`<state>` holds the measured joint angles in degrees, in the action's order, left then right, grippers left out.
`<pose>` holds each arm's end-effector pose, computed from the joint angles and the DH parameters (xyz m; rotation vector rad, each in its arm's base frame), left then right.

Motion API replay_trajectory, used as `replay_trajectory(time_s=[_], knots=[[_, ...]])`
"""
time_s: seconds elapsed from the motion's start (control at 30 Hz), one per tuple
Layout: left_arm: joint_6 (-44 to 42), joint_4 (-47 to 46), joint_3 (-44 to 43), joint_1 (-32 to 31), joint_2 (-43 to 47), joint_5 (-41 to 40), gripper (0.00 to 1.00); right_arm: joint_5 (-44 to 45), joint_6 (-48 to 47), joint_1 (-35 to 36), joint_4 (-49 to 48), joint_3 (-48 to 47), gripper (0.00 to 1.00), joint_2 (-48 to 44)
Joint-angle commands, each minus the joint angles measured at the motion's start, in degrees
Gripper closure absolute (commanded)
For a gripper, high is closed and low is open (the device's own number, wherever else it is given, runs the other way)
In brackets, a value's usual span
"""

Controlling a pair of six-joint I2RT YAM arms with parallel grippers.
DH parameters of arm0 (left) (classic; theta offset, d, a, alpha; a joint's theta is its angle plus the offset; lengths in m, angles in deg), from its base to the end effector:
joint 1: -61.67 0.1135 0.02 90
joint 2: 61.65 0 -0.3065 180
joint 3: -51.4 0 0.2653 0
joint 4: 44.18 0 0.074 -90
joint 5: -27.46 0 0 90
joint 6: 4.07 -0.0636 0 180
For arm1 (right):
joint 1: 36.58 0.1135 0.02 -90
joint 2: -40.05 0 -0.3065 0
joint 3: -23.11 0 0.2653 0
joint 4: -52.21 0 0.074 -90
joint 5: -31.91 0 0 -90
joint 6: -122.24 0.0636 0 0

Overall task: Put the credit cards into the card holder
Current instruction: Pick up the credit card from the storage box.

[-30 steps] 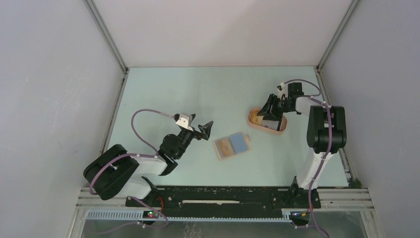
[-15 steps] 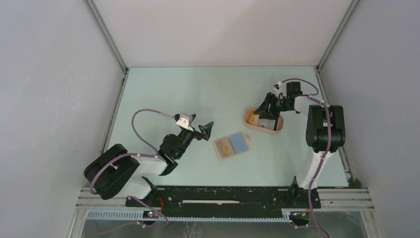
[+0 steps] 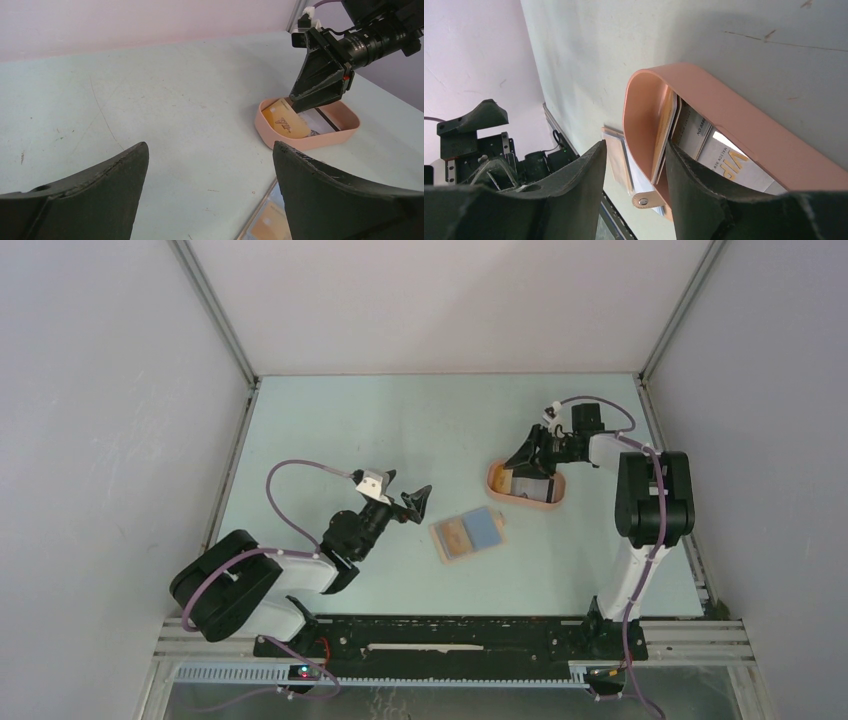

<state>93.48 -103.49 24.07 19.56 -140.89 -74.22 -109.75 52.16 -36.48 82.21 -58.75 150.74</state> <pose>0.2027 -0.1659 0.2234 0.2712 1.4435 -0.5619 0.4193 0.0506 0.1752 0.0966 2.4905 1.2971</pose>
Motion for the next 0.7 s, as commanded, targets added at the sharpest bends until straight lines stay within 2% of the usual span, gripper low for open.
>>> replay_trajectory(time_s=[0.0,0.33,0.67], knots=[[-0.34,-2.97,0.17,-0.17,-0.54,0.54,0.02,-1.50,1.02,1.76,-0.63,-1.61,0.44,-0.31],[-0.43,-2.98,-0.15,-0.24,-0.83,0.83,0.01,-7.97,1.98,3.32,-2.55,-2.22,0.44,1.52],[-0.43,-3.02,-0.09,-0.23,-0.85,0.99,0.01,-4.50,-0.85,4.54,0.80,-3.71,0.45,2.84]])
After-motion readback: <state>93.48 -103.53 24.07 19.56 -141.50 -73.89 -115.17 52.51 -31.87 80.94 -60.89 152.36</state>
